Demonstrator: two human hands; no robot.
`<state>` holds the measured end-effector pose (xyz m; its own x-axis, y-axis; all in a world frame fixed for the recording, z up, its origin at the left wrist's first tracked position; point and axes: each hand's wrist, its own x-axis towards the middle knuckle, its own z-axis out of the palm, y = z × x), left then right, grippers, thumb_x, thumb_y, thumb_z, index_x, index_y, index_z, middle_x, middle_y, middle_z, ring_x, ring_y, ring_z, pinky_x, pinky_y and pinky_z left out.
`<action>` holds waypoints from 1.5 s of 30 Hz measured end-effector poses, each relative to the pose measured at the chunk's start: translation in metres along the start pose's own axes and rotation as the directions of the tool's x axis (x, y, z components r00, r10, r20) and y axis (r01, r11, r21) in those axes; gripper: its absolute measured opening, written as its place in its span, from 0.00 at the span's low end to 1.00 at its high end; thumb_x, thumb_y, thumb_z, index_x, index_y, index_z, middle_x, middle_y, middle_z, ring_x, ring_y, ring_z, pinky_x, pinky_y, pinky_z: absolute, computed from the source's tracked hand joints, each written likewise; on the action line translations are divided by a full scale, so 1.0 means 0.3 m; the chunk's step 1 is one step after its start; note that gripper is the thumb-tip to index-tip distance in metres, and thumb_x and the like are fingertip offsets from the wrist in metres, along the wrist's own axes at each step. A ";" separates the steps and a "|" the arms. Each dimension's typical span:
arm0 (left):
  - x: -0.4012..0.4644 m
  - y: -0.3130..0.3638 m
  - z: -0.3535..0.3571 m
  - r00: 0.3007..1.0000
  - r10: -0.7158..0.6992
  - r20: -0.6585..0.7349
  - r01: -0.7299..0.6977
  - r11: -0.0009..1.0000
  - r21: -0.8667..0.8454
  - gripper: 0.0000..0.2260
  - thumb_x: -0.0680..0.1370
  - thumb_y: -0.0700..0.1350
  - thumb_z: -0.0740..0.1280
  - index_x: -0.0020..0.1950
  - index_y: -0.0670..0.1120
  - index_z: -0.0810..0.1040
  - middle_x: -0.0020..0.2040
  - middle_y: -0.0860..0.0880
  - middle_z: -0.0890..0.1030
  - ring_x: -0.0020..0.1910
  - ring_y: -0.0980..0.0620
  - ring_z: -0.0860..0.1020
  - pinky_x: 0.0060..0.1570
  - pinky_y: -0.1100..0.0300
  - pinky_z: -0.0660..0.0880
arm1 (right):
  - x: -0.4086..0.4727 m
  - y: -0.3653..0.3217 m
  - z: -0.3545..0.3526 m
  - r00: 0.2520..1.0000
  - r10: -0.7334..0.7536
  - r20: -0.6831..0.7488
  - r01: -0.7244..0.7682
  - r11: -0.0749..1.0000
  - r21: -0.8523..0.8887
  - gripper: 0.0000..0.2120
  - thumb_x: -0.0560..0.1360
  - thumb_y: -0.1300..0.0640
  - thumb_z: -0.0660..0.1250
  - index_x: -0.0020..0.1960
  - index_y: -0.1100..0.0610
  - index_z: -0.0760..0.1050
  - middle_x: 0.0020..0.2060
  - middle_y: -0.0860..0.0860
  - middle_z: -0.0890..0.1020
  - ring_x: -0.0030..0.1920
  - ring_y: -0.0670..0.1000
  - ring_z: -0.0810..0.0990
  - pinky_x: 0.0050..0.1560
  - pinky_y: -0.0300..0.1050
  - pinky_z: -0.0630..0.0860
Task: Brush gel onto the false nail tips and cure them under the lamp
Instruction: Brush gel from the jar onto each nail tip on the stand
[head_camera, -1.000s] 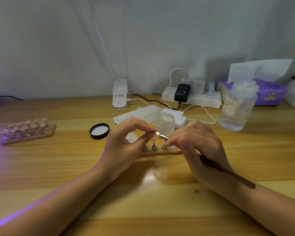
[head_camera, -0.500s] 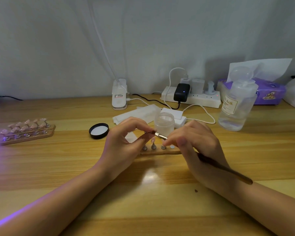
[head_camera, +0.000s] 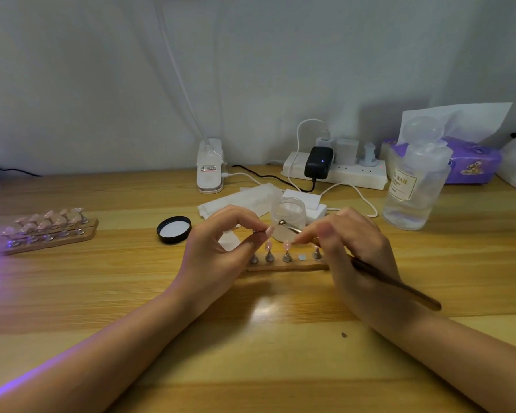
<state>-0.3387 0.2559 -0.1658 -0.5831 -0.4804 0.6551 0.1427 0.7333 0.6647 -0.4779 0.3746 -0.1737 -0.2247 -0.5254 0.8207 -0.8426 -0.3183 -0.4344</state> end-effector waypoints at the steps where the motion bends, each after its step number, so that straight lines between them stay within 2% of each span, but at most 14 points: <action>1: -0.001 0.000 -0.001 1.000 -0.004 0.000 0.004 1.000 0.000 0.03 0.70 0.40 0.69 0.43 0.44 0.79 0.40 0.52 0.80 0.42 0.59 0.77 0.48 0.65 0.71 | 0.001 0.003 -0.003 0.999 0.050 -0.014 -0.050 0.999 0.020 0.22 0.79 0.49 0.52 0.40 0.56 0.80 0.36 0.32 0.73 0.41 0.39 0.74 0.44 0.47 0.71; 3: -0.001 0.000 0.000 1.000 -0.009 0.005 0.009 1.000 0.000 0.03 0.71 0.39 0.69 0.43 0.43 0.80 0.40 0.52 0.80 0.42 0.58 0.77 0.48 0.65 0.71 | 0.004 0.000 -0.005 0.999 0.042 -0.024 -0.042 0.999 0.019 0.22 0.79 0.49 0.51 0.40 0.56 0.80 0.36 0.33 0.74 0.41 0.39 0.74 0.45 0.47 0.71; 7: 0.004 -0.001 -0.002 1.000 0.004 0.015 -0.004 1.000 0.008 0.06 0.70 0.35 0.70 0.43 0.44 0.79 0.40 0.53 0.79 0.41 0.60 0.77 0.46 0.69 0.71 | 0.002 -0.009 0.005 0.982 -0.186 0.020 0.187 0.982 -0.021 0.25 0.81 0.49 0.50 0.39 0.58 0.81 0.36 0.46 0.81 0.40 0.46 0.77 0.42 0.51 0.71; 9: 0.003 0.002 -0.004 1.000 0.016 0.016 -0.016 1.000 0.005 0.06 0.70 0.36 0.70 0.44 0.47 0.79 0.40 0.53 0.80 0.41 0.60 0.77 0.45 0.69 0.71 | 0.003 -0.006 0.009 0.976 -0.213 0.030 0.214 0.976 -0.026 0.25 0.80 0.50 0.51 0.39 0.59 0.81 0.36 0.47 0.82 0.40 0.47 0.77 0.41 0.52 0.71; 14: 0.002 0.005 -0.004 1.000 0.007 0.010 -0.007 1.000 0.018 0.03 0.71 0.42 0.69 0.43 0.48 0.79 0.38 0.54 0.79 0.40 0.59 0.76 0.45 0.68 0.70 | 0.004 0.005 0.006 1.000 -0.029 -0.009 0.029 1.000 -0.002 0.25 0.80 0.47 0.49 0.41 0.56 0.80 0.38 0.34 0.74 0.41 0.43 0.75 0.44 0.50 0.72; 16: 0.000 0.005 -0.004 1.000 0.005 0.010 -0.005 1.000 0.019 0.02 0.71 0.42 0.69 0.43 0.48 0.79 0.38 0.54 0.79 0.40 0.59 0.76 0.45 0.68 0.70 | 0.004 0.008 0.003 1.000 0.018 -0.016 -0.018 0.999 0.035 0.25 0.80 0.47 0.49 0.40 0.56 0.80 0.38 0.33 0.74 0.41 0.42 0.75 0.44 0.51 0.73; 22: 0.001 0.006 -0.005 1.000 0.011 0.009 -0.011 1.000 0.007 0.06 0.70 0.40 0.69 0.44 0.50 0.78 0.39 0.55 0.79 0.41 0.60 0.76 0.43 0.68 0.71 | 0.002 -0.002 0.011 0.975 -0.218 0.039 0.219 0.975 -0.037 0.24 0.80 0.49 0.51 0.40 0.58 0.81 0.35 0.48 0.82 0.41 0.46 0.77 0.42 0.51 0.71; 29: -0.001 0.006 -0.003 1.000 -0.007 0.007 0.007 1.000 0.008 0.03 0.70 0.43 0.69 0.43 0.48 0.79 0.38 0.55 0.80 0.40 0.59 0.76 0.45 0.68 0.70 | 0.006 0.003 -0.001 0.998 0.062 -0.002 -0.061 0.996 0.060 0.25 0.79 0.45 0.49 0.40 0.56 0.79 0.38 0.34 0.74 0.41 0.43 0.76 0.44 0.54 0.74; 33: -0.002 0.002 -0.002 1.000 0.018 0.007 -0.018 1.000 -0.001 0.05 0.71 0.41 0.71 0.44 0.49 0.80 0.39 0.54 0.81 0.40 0.60 0.77 0.43 0.65 0.73 | 0.004 -0.008 0.006 0.988 -0.151 0.033 0.151 0.988 -0.020 0.25 0.80 0.48 0.50 0.40 0.58 0.81 0.36 0.44 0.80 0.40 0.46 0.77 0.42 0.52 0.72; 35: -0.001 0.000 -0.003 0.999 0.034 0.011 -0.034 0.999 -0.007 0.05 0.71 0.41 0.70 0.46 0.48 0.80 0.39 0.53 0.81 0.40 0.60 0.78 0.43 0.64 0.75 | 0.002 -0.006 0.008 0.980 -0.190 0.051 0.192 0.980 -0.047 0.23 0.80 0.49 0.51 0.40 0.57 0.81 0.36 0.45 0.81 0.40 0.45 0.77 0.42 0.52 0.71; 38: -0.001 0.001 0.000 0.999 0.038 0.010 -0.038 0.999 -0.013 0.07 0.71 0.41 0.69 0.47 0.47 0.81 0.41 0.52 0.82 0.41 0.59 0.80 0.44 0.67 0.75 | -0.001 0.004 0.000 0.999 -0.031 0.028 0.030 0.999 0.014 0.22 0.80 0.47 0.51 0.39 0.53 0.79 0.35 0.38 0.77 0.40 0.42 0.75 0.44 0.49 0.71; 41: -0.002 -0.001 0.002 0.999 0.034 0.004 -0.034 0.999 -0.008 0.09 0.71 0.41 0.68 0.50 0.46 0.80 0.42 0.53 0.82 0.43 0.60 0.81 0.46 0.69 0.74 | -0.001 0.008 -0.007 0.984 0.178 0.019 -0.179 0.971 0.159 0.18 0.78 0.48 0.52 0.37 0.49 0.77 0.34 0.41 0.79 0.40 0.44 0.78 0.47 0.55 0.74; 43: -0.003 -0.001 0.003 0.999 0.042 0.006 -0.043 0.999 0.003 0.09 0.72 0.42 0.68 0.51 0.47 0.80 0.43 0.54 0.83 0.44 0.60 0.81 0.47 0.66 0.76 | 0.003 0.000 -0.006 0.991 0.131 0.018 -0.132 0.980 0.149 0.17 0.78 0.49 0.53 0.39 0.49 0.77 0.36 0.38 0.78 0.41 0.44 0.78 0.45 0.56 0.74; 45: -0.004 -0.001 0.004 0.998 0.060 0.009 -0.061 0.998 0.034 0.09 0.72 0.42 0.68 0.52 0.48 0.79 0.43 0.54 0.83 0.44 0.60 0.81 0.47 0.57 0.77 | 0.007 -0.009 0.002 0.999 -0.010 0.035 0.008 0.998 0.066 0.19 0.80 0.48 0.51 0.42 0.52 0.78 0.38 0.39 0.78 0.41 0.44 0.77 0.44 0.53 0.73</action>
<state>-0.3390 0.2567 -0.1672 -0.5805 -0.4309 0.6909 0.1509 0.7768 0.6113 -0.4757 0.3738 -0.1710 -0.1987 -0.5491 0.8118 -0.8104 -0.3737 -0.4511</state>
